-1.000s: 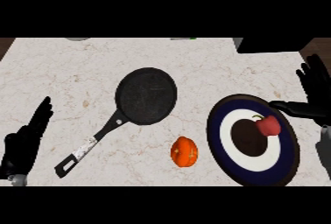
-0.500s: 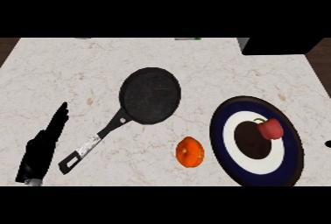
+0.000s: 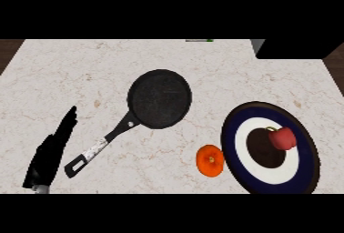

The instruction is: Pick the bell pepper from the plate and place it in the pan

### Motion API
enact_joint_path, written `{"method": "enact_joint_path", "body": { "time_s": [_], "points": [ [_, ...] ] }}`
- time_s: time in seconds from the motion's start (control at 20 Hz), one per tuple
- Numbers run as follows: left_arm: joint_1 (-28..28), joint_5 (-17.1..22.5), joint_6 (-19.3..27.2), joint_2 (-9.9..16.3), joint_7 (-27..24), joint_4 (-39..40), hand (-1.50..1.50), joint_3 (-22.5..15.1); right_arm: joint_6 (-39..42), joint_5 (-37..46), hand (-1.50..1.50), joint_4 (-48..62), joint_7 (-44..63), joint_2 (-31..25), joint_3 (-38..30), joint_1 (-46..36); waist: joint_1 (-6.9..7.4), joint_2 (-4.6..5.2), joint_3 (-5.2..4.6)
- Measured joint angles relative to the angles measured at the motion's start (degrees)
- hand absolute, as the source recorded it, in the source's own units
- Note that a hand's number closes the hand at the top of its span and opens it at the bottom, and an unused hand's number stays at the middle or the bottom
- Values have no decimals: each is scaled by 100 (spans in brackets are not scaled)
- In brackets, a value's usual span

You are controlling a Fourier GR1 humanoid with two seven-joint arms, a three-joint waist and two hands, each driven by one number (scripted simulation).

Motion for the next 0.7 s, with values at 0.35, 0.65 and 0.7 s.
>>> {"method": "enact_joint_path", "body": {
  "time_s": [0.35,0.65,0.7],
  "points": [
    [70,-171,-37,-171,-45,11,0,28,375,133,-150,-398,1326,65,429,-725,38,4,-1],
    [133,-268,-151,-217,20,-127,0,134,870,257,-150,-460,2112,236,700,-1157,41,4,2],
    [160,-233,-210,-213,15,-138,0,177,994,309,-150,-420,2135,225,717,-1187,40,4,2]
  ]
}}
